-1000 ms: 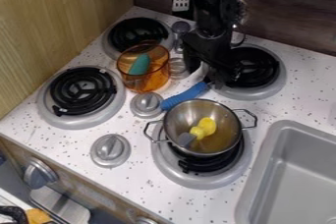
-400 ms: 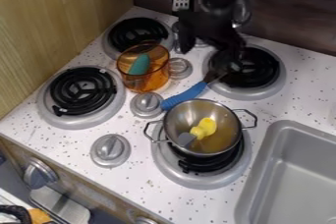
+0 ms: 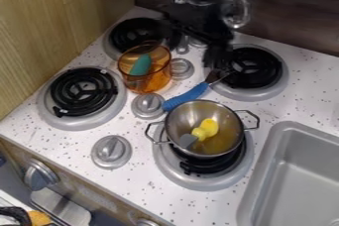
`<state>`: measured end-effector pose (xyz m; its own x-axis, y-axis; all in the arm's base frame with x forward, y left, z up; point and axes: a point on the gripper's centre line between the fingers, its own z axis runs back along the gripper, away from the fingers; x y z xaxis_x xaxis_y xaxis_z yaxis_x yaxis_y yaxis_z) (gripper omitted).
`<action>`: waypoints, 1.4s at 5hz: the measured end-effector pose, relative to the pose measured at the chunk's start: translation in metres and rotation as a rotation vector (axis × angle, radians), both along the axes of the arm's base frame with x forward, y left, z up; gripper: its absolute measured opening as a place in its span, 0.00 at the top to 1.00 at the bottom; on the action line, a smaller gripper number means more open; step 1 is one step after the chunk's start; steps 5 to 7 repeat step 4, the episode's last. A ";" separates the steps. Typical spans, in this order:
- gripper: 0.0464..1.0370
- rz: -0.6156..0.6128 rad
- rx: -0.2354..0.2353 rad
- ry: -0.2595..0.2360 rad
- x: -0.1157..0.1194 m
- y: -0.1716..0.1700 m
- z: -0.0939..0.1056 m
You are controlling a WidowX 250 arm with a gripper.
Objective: Take the fork ans put it between The two right burners
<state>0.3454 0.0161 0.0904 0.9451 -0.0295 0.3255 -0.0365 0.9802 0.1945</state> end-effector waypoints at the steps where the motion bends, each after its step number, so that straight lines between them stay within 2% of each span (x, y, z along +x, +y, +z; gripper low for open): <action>1: 0.04 -0.012 -0.013 0.011 -0.003 0.019 0.002; 2: 0.04 0.001 -0.049 0.078 -0.010 0.040 0.008; 3: 0.04 0.016 -0.052 0.129 -0.028 0.060 0.011; 4: 0.04 0.042 -0.056 0.143 -0.050 0.070 0.013; 7: 0.04 0.042 -0.056 0.143 -0.050 0.070 0.013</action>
